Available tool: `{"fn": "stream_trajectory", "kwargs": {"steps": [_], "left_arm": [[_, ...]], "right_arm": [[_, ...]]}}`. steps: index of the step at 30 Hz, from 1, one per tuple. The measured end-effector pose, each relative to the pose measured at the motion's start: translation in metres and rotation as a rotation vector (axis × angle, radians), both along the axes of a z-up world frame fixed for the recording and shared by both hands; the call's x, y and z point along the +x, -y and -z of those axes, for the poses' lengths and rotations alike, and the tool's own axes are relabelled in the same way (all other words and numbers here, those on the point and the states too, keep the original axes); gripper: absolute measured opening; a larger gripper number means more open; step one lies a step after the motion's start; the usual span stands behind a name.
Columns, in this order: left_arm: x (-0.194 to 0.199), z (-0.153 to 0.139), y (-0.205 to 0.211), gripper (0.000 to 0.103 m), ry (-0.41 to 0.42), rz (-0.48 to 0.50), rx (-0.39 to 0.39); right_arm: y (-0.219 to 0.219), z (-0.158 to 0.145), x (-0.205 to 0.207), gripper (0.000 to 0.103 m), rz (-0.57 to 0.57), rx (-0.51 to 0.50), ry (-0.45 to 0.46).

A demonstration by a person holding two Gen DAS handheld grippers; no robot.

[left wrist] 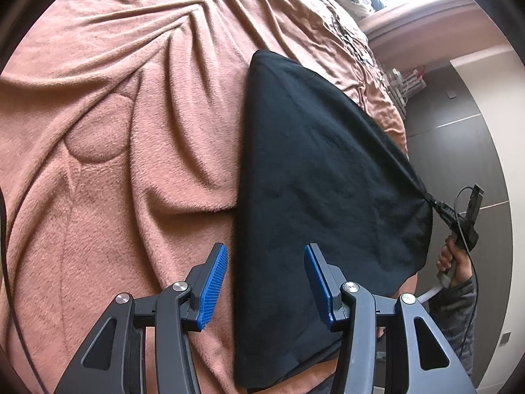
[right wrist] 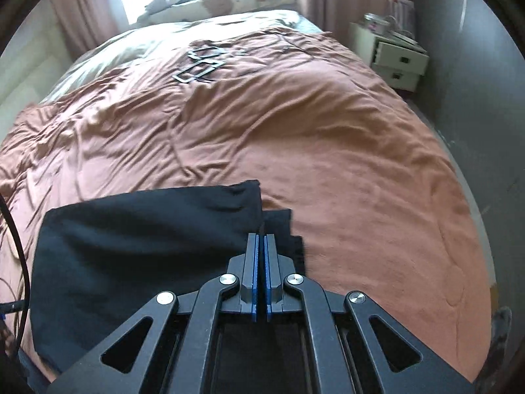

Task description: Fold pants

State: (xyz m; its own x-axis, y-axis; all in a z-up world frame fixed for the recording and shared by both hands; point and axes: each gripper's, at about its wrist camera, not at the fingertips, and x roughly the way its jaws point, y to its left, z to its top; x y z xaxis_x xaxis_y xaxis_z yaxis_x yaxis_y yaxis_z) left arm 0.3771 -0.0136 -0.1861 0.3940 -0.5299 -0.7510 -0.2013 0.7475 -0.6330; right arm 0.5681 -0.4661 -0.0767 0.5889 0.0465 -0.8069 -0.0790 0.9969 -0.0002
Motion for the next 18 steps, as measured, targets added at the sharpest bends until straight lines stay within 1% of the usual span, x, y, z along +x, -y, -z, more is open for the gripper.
{"fn": "stream_trajectory", "kwargs": {"steps": [4, 7, 9, 13, 16, 18], "left_arm": [[0.008, 0.001, 0.004, 0.051, -0.005, 0.015, 0.025], [0.016, 0.002, 0.006, 0.051, -0.012, 0.020, 0.038], [0.022, 0.004, 0.006, 0.051, -0.015, 0.018, 0.033], [0.035, 0.008, 0.009, 0.051, -0.023, 0.028, 0.026], [0.041, 0.013, 0.010, 0.051, -0.032, 0.030, 0.008], [0.043, 0.011, 0.010, 0.051, -0.025, 0.030, 0.004]], "right_arm": [[-0.008, 0.009, 0.004, 0.000, 0.037, -0.053, -0.027], [-0.013, 0.010, 0.014, 0.000, 0.068, -0.085, -0.032], [-0.013, 0.014, 0.017, 0.000, 0.087, -0.084, -0.036], [-0.012, 0.022, 0.023, 0.000, 0.098, -0.070, -0.077], [-0.013, 0.017, 0.020, 0.001, 0.083, -0.065, -0.079], [-0.011, 0.012, 0.015, 0.005, 0.069, -0.047, -0.077]]}}
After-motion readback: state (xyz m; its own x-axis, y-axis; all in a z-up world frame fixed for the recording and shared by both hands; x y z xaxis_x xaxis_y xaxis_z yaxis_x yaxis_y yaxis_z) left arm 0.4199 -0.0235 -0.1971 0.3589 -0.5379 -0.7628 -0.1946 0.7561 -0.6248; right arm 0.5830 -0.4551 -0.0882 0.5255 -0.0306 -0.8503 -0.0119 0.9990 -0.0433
